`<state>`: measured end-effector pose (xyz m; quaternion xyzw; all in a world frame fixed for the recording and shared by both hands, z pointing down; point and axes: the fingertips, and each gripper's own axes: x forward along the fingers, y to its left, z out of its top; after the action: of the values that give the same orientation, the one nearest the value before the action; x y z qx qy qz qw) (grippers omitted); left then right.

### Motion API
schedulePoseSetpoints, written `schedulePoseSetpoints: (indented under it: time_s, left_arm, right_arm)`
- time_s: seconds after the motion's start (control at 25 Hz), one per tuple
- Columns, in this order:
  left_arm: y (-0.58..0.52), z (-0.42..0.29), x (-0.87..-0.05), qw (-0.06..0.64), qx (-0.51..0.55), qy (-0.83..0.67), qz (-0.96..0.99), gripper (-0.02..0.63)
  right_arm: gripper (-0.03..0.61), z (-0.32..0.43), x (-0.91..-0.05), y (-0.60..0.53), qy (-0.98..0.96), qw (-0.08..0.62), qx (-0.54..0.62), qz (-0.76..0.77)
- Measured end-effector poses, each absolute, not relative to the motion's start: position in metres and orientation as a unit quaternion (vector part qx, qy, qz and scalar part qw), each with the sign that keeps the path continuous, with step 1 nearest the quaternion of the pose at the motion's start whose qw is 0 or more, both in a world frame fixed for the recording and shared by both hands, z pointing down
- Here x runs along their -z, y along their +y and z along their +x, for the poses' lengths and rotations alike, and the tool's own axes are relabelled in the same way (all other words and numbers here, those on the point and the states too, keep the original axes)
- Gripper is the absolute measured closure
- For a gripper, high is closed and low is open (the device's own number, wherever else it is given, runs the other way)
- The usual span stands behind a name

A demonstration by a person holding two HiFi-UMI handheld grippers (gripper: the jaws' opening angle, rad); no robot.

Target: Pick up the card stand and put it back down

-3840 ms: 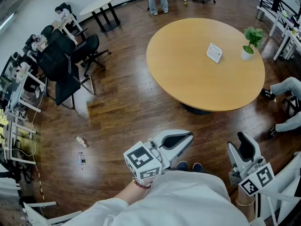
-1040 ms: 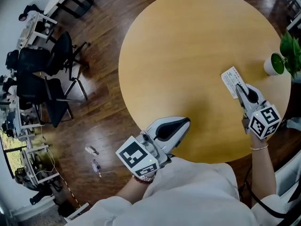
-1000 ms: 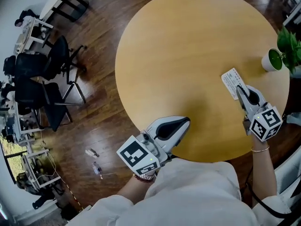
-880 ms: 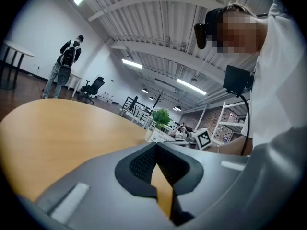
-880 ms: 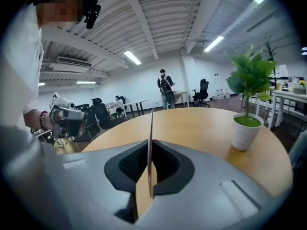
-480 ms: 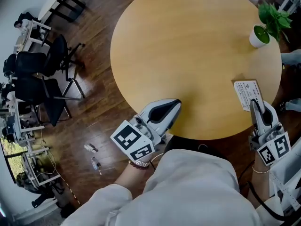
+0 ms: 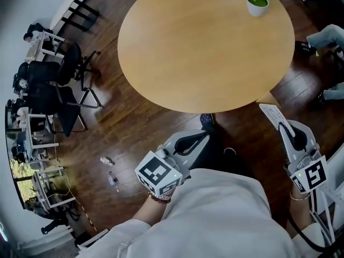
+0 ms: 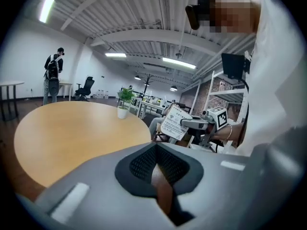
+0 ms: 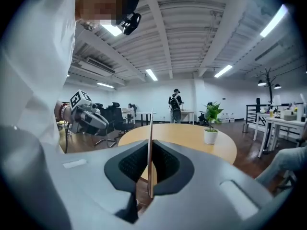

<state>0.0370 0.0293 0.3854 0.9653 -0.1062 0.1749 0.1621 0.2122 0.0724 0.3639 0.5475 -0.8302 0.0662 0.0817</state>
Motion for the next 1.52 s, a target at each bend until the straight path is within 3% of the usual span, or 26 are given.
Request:
schedulePoseSetpoints:
  time_s: [0.36,0.6,0.84,1.08,1.28,1.52]
  left_arm:
    - [0.088,0.029,-0.341,0.131,-0.177,-0.110,0.969,0.617]
    - [0.126,0.050,-0.351,0.139,-0.160,-0.078,0.974,0.617]
    - [0.139,0.005,-0.337,0.178,-0.095,-0.072,0.977,0.616]
    - [0.156,-0.075,-0.333,0.148,-0.078,-0.072,0.983,0.615]
    - [0.138,-0.141,-0.348,0.202,-0.046,-0.095,0.974,0.617]
    - [0.161,-0.163,-0.326,0.166,-0.018,-0.098,0.981,0.618]
  right_arm:
    - [0.560,0.225,-0.343,0.169,-0.801,-0.015,-0.072,0.595]
    - [0.560,0.220,-0.340,0.209,-0.798,-0.006,-0.068,0.599]
    - [0.560,0.151,-0.311,0.210,-0.819,-0.004,-0.058,0.571]
    - [0.560,0.065,-0.276,0.208,-0.848,-0.023,-0.069,0.525]
    - [0.560,0.002,-0.270,0.193,-0.862,0.007,-0.073,0.501]
    - [0.560,-0.040,-0.272,0.222,-0.866,0.010,-0.075,0.495]
